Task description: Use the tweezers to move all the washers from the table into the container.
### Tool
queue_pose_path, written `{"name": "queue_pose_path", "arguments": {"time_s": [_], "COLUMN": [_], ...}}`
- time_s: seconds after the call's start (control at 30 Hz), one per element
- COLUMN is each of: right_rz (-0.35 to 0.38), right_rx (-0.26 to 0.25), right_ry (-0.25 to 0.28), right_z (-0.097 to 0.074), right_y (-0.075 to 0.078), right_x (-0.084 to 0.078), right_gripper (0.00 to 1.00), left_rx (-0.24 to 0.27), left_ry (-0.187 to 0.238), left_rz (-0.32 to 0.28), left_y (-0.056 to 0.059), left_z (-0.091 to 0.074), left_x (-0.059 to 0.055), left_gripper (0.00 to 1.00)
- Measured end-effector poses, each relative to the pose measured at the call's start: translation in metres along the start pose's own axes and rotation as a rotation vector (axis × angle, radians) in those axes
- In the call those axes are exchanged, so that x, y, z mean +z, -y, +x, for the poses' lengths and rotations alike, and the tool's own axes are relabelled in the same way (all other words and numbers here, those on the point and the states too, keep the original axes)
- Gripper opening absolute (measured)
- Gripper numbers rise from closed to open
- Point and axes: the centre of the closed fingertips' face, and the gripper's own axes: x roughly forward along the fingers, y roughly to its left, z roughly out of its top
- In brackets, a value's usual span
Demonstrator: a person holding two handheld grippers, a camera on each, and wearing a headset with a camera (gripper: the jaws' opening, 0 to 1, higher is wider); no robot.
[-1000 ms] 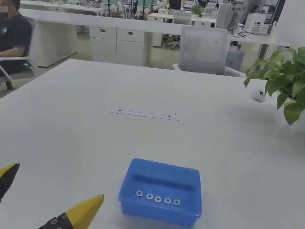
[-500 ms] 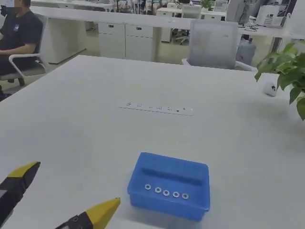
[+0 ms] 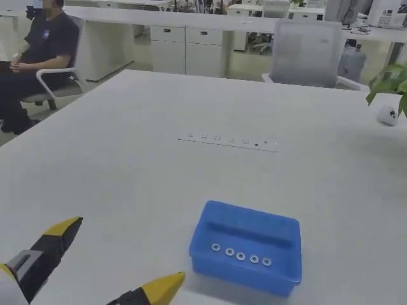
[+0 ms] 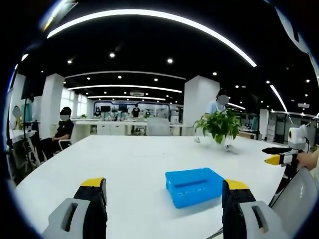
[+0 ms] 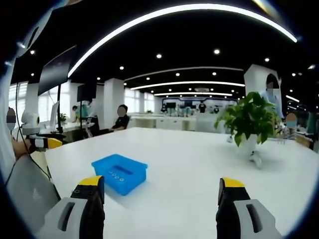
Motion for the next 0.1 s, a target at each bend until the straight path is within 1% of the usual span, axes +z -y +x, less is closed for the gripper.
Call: {"name": "queue_pose_path", "arguments": {"time_s": [0.1], "right_rz": [-0.005], "right_rx": [0.011], "right_ry": [-0.016], "right_z": [0.0011], "right_y": [-0.0028], "right_x": [-0.0027], "right_gripper": [0.93], "left_rx": [0.004], "left_ry": [0.002], "left_rz": [-0.006], "left_y": [-0.0027], "left_z": [-0.0006], "left_x": [-0.0015], "left_gripper": [0.99]}}
